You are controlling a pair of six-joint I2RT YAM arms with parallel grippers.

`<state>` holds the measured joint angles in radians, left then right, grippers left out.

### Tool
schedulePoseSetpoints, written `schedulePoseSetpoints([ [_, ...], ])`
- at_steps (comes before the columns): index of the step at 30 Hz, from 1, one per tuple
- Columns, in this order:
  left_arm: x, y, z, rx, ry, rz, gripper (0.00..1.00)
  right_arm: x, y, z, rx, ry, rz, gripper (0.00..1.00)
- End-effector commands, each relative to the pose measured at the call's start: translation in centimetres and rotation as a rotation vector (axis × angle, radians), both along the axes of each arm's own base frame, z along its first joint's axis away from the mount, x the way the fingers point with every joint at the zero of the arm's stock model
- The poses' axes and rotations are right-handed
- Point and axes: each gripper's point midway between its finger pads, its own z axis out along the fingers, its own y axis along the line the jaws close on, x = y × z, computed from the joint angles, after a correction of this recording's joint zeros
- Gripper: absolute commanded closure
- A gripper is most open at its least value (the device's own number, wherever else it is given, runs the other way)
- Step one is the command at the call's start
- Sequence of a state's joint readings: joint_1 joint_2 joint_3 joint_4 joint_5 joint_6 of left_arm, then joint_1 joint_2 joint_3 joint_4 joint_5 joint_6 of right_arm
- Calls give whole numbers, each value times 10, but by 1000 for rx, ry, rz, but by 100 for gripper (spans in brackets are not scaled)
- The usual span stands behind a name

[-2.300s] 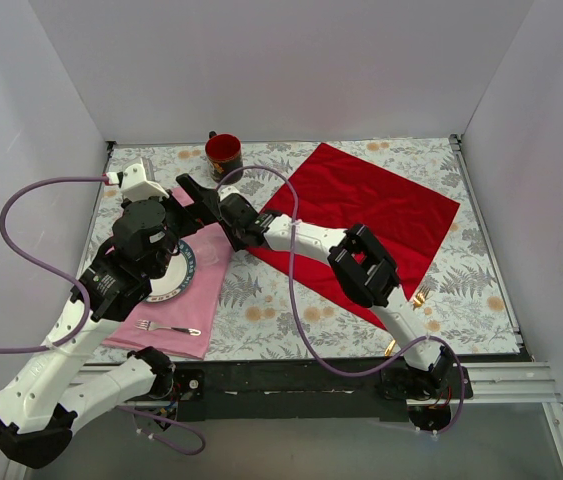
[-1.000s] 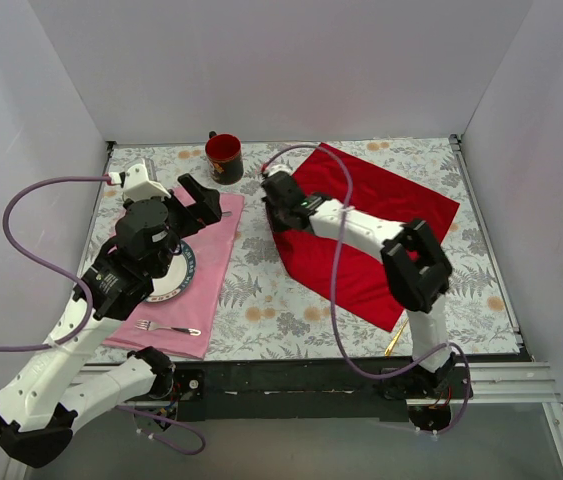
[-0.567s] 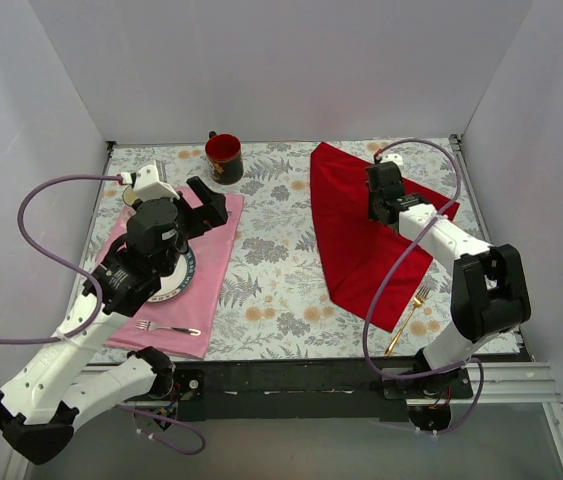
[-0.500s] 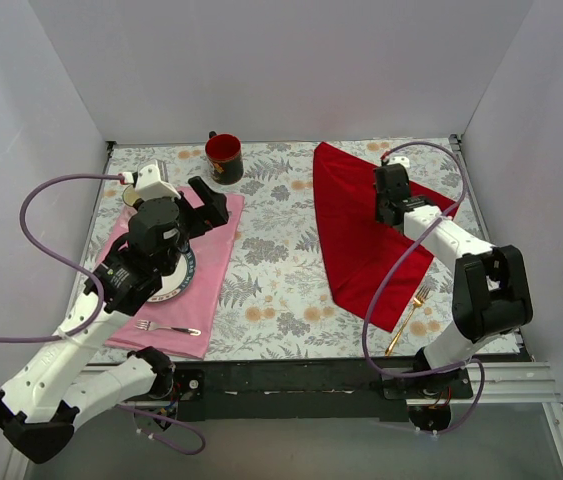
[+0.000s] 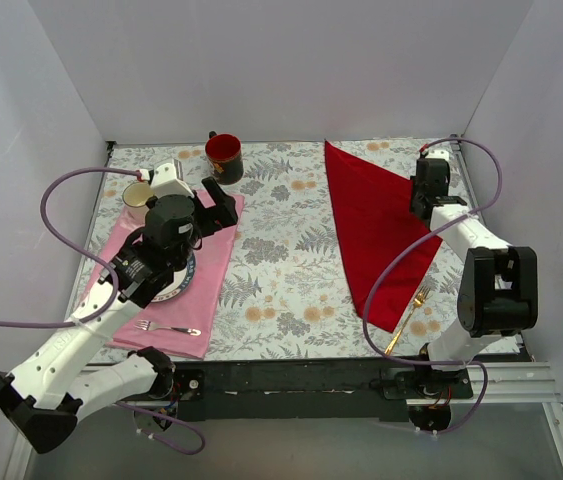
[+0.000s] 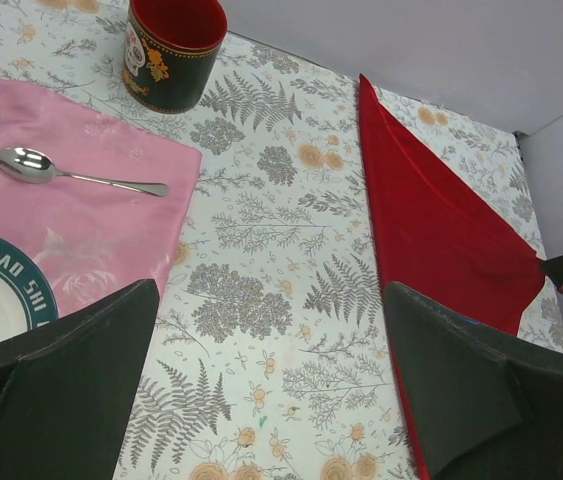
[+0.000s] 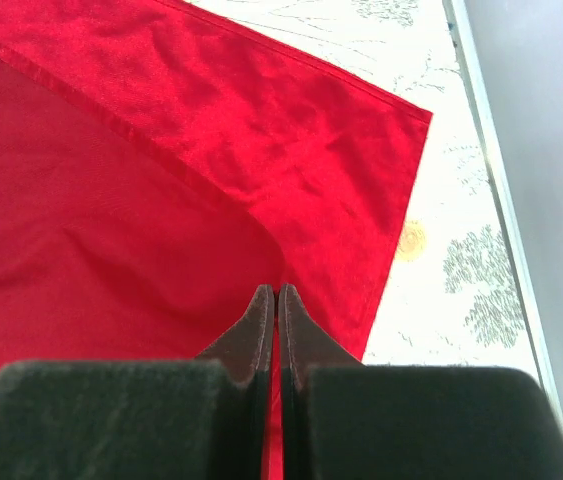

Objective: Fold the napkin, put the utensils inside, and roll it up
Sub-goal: Fold the napkin

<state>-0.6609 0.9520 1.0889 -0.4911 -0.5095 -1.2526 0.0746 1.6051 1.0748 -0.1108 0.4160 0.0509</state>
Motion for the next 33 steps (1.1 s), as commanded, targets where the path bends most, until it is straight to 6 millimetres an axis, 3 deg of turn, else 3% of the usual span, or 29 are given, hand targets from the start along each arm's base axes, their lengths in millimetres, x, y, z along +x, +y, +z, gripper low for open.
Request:
schedulePoseSetpoints([
  [1,2,0,0,19,-14,9,3,26,1,3,-6,-44,72,99],
  [7,4,-2,-7,32,-3,11,3,41,3,-9,25,-28,128,99],
  [23,6,-4,-16,47,20,15,3,100,12,3,56,-109,216,99],
  [24,6,-4,-16,47,21,17,3,101,-1,2,57,-110,194,99],
  [33,8,-4,-22,56,36,21,3,121,-10,6,82,-118,203,99],
])
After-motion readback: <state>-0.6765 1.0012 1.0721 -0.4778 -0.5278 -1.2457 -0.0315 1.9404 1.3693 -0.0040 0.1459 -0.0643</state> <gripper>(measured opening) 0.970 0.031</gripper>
